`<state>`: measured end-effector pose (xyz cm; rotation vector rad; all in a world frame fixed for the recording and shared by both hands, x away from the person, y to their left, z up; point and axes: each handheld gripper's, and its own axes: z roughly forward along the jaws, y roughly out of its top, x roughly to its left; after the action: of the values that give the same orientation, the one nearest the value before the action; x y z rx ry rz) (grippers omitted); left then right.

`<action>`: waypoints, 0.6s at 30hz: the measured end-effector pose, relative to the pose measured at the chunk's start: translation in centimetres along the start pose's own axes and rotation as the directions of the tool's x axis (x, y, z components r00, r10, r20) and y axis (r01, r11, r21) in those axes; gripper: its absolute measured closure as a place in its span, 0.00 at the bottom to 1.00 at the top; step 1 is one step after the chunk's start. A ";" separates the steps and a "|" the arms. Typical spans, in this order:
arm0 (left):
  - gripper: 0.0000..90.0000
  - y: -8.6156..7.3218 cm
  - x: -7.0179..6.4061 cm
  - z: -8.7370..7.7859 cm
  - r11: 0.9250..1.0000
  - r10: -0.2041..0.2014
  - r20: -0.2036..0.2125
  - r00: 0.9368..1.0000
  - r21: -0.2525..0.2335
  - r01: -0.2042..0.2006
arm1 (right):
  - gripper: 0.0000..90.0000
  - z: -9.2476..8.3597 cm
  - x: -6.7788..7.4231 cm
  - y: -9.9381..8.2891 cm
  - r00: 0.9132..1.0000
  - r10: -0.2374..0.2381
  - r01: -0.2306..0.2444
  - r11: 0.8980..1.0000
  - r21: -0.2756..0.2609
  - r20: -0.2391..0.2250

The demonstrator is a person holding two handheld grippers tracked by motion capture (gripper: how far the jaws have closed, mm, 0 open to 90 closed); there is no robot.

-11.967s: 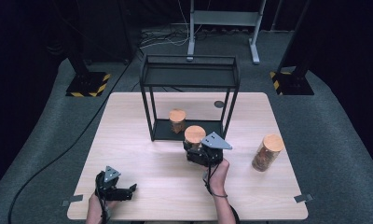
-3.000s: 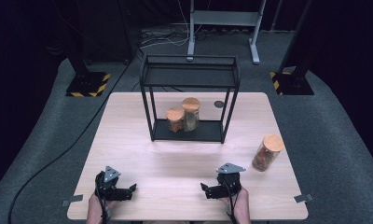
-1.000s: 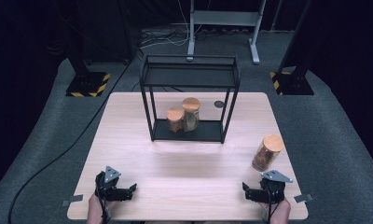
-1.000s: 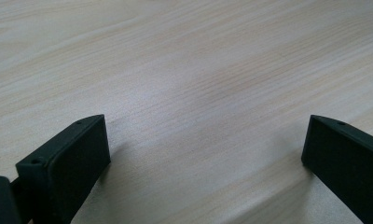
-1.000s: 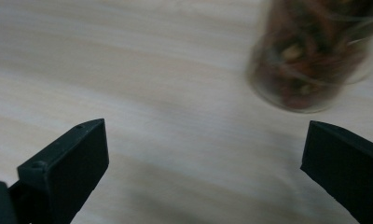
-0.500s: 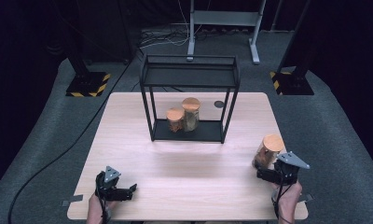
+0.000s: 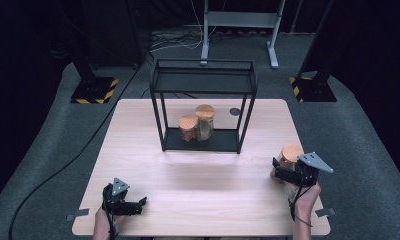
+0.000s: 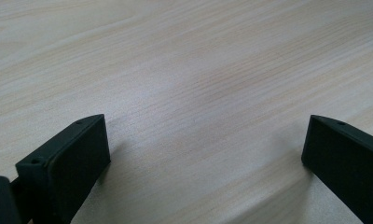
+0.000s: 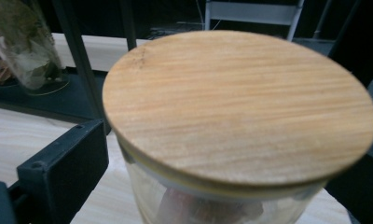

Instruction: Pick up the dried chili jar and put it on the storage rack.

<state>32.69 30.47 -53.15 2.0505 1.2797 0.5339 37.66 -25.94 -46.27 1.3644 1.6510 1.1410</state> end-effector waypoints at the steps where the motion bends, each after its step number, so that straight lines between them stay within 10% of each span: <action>1: 0.00 0.0 0.0 0.0 1.000 0.000 0.000 1.000 0.001 0.000 | 0.00 0.1 0.0 0.0 1.000 0.002 -0.002 1.000 -0.005 -0.005; 18: 0.00 0.0 0.0 0.0 1.000 0.001 0.000 1.000 0.001 -0.001 | 0.26 -0.5 -0.4 -0.8 0.997 0.070 -0.070 0.997 -0.046 0.009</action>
<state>32.69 30.48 -53.14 2.0521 1.2785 0.5337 36.96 -26.44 -46.79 1.4064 1.5712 1.2024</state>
